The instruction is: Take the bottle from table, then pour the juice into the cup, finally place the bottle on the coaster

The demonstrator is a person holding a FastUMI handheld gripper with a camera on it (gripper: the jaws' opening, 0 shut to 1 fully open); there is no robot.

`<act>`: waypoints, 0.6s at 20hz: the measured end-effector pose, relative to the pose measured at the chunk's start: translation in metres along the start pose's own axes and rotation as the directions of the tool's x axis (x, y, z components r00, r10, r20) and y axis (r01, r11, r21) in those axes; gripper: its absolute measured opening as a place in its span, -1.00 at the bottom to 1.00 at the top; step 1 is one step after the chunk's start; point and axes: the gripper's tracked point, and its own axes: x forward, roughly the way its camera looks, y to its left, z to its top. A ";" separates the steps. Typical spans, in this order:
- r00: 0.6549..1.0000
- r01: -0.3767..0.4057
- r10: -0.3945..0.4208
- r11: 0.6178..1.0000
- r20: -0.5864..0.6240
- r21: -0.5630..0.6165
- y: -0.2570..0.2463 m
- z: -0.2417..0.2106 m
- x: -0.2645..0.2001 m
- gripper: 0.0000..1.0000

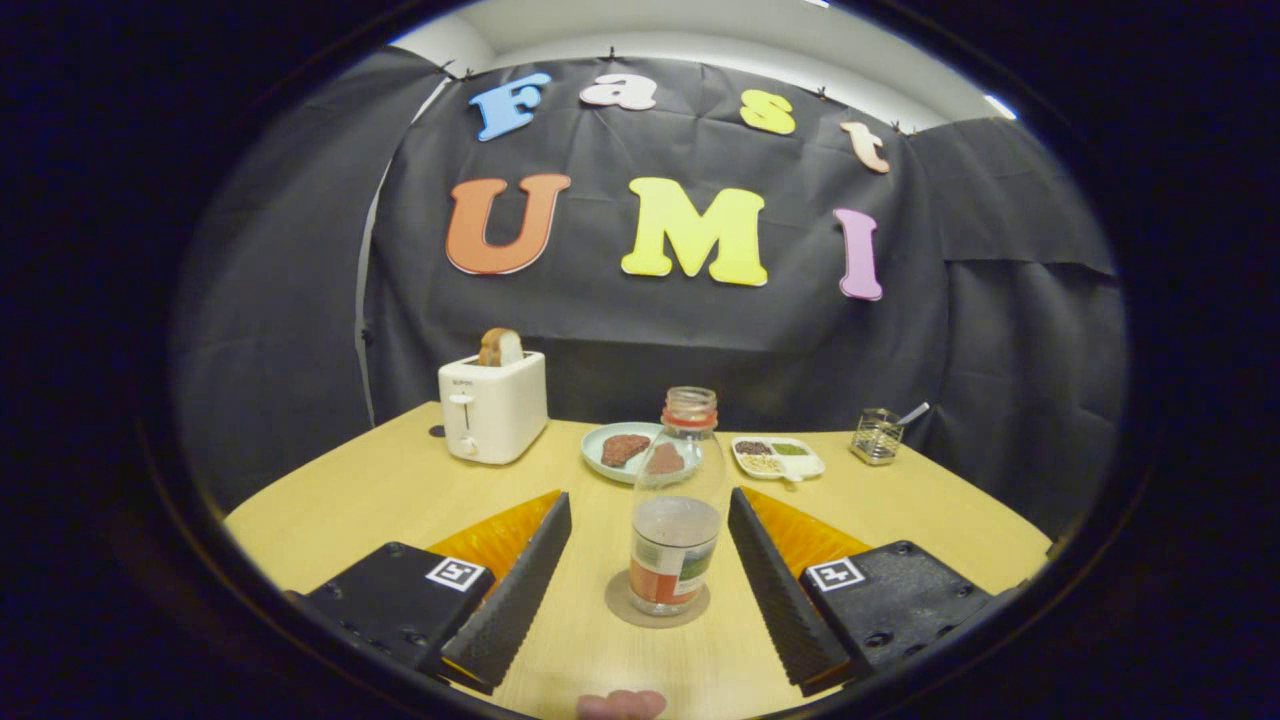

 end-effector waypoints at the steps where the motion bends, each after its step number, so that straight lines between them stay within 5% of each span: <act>1: 1.000 0.005 -0.005 1.000 0.003 -0.004 0.000 0.014 -0.013 1.00; 12: 0.988 0.013 -0.024 0.997 0.152 0.073 -0.009 0.143 -0.148 1.00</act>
